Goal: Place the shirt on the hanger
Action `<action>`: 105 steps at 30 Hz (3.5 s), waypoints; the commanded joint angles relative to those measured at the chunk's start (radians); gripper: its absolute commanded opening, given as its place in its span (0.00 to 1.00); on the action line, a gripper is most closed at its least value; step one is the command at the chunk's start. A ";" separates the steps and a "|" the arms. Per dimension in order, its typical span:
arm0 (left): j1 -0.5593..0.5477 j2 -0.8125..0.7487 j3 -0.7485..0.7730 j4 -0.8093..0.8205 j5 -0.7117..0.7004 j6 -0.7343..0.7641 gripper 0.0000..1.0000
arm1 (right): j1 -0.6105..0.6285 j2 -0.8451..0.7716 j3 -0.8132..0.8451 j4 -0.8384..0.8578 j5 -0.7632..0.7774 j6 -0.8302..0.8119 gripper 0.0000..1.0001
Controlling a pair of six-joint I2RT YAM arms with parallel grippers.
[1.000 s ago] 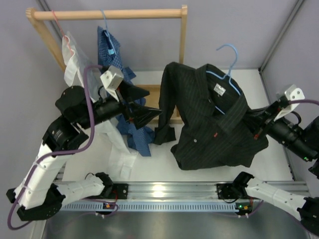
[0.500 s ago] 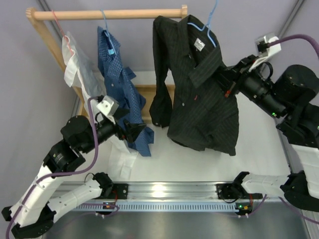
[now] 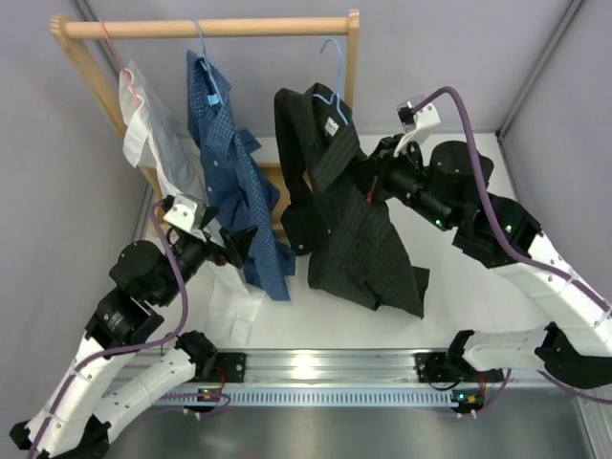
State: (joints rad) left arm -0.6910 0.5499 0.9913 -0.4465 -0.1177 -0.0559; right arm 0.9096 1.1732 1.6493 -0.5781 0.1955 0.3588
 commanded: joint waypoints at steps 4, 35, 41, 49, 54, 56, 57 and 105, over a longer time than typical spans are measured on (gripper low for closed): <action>0.165 -0.019 -0.028 0.100 0.036 -0.010 0.98 | 0.112 0.109 0.073 0.259 0.238 0.045 0.00; 0.283 -0.237 -0.149 0.158 -0.269 -0.016 0.98 | -0.100 0.349 0.261 0.236 0.035 0.106 0.00; 0.292 -0.257 -0.154 0.147 -0.491 -0.053 0.98 | -0.100 0.296 0.149 0.297 0.013 0.121 0.00; 0.315 -0.303 -0.164 0.124 -0.796 -0.116 0.98 | -0.100 0.211 0.081 0.333 -0.080 0.120 0.99; 0.317 -0.259 -0.166 0.103 -0.766 -0.108 0.98 | -0.101 0.008 -0.066 0.298 -0.009 -0.003 0.99; 0.320 -0.214 -0.142 0.082 -0.742 -0.111 0.98 | -0.101 -0.088 -0.115 0.232 0.105 -0.073 1.00; 0.321 -0.206 -0.135 0.062 -0.731 -0.113 0.98 | -0.101 -0.115 -0.126 0.200 0.201 -0.098 1.00; 0.320 -0.222 0.213 -0.620 -0.191 -0.110 0.98 | -0.101 -0.804 -0.577 -0.333 0.553 -0.089 0.99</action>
State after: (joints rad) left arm -0.3771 0.3363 1.2152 -1.0779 -0.3210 -0.1696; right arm 0.8146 0.3676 1.0931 -0.9062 0.7586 0.2634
